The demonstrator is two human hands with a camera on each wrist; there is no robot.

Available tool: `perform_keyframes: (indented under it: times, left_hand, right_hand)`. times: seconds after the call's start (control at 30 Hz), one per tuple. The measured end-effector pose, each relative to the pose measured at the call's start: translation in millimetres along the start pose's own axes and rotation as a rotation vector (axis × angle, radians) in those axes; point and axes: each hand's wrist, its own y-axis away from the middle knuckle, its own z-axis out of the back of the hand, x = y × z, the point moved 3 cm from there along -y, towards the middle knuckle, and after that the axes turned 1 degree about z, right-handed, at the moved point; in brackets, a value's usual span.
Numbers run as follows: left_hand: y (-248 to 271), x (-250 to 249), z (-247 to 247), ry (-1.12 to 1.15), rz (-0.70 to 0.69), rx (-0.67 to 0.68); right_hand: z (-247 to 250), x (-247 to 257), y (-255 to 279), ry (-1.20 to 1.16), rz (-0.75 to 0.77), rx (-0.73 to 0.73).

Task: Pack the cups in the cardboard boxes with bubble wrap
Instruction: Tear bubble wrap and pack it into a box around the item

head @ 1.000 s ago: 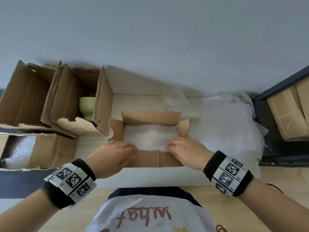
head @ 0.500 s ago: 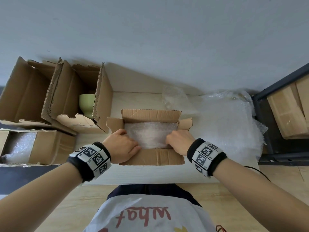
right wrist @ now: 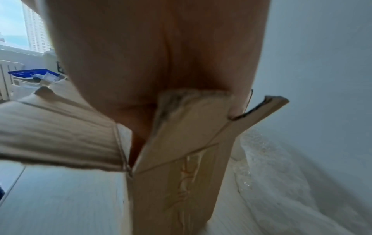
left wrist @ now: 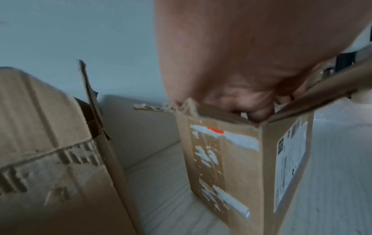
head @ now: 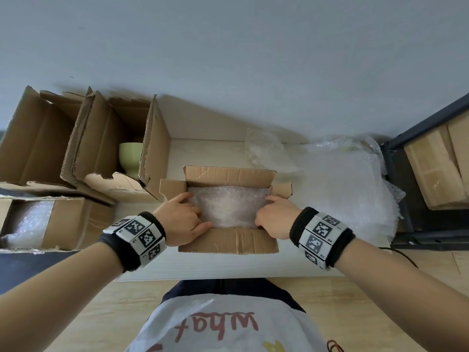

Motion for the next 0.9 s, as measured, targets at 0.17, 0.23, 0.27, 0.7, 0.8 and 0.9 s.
perform_keyframes:
  times: [0.17, 0.23, 0.27, 0.7, 0.8, 0.9]
  left_hand:
    - [11, -5, 12, -0.062, 0.078, -0.176]
    - [24, -12, 21, -0.048, 0.152, -0.400]
    - [26, -16, 23, 0.010, 0.198, -0.462]
    - [-11, -10, -5, -0.080, 0.294, -0.063]
    - [-11, -7, -1, -0.062, 0.282, -0.065]
    - [-7, -5, 8, -0.015, 0.258, -0.065]
  right_hand:
    - [5, -2, 14, -0.177, -0.069, -0.183]
    - [8, 0, 20, -0.265, -0.108, -0.441]
    - [9, 3, 21, -0.315, -0.107, -0.526]
    - [-5, 13, -34, -1.015, -0.325, -0.001]
    - [-1, 15, -41, -0.967, -0.356, 0.054]
    - [3, 8, -39, -0.939, -0.355, 0.013]
